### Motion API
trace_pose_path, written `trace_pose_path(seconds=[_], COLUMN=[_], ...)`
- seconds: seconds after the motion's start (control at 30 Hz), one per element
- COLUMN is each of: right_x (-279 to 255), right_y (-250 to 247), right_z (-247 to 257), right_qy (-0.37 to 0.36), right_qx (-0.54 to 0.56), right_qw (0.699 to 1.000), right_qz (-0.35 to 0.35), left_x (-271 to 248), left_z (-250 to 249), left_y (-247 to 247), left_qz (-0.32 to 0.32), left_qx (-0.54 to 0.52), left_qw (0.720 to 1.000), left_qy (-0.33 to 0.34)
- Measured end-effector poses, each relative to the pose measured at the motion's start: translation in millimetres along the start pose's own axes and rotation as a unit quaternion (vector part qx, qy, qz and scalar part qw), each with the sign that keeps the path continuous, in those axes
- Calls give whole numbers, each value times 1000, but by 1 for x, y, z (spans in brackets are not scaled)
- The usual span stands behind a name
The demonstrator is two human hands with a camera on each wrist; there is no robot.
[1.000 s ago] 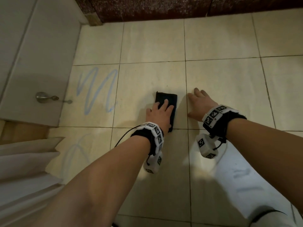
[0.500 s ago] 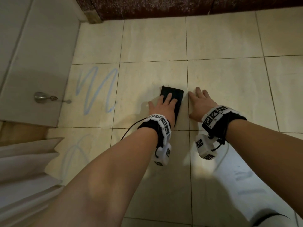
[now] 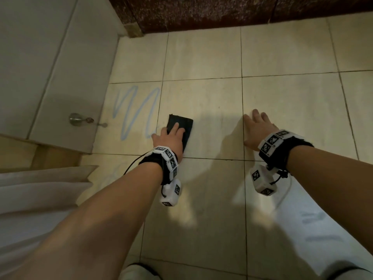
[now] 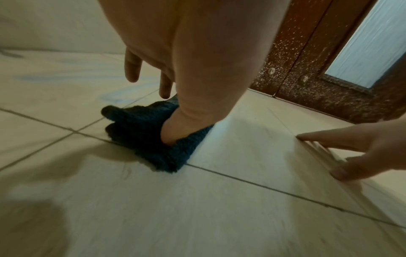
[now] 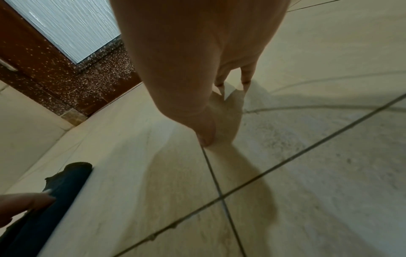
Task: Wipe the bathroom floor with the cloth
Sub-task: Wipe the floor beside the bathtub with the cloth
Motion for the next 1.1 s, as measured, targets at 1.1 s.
trace_pose_path(seconds=[1.1], right_x=[-2], right_y=[-5], right_z=[84], right_qy=[-47], right_qx=[-25], right_qw=[998], right_qz=[-34], left_x=[-19], left_z=[61], left_y=[38], left_qz=[-39], left_qx=[-82], left_qw=[995], left_qy=[-47])
Point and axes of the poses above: each hand's wrist, its own x-axis towards the middle knuckle, its own y-axis out of the palm, z = x × y, the point moved 6 cm from there along x, towards the middle knuckle, and after that the axes turned 2 degrees about -z, right-handed, at the moved point
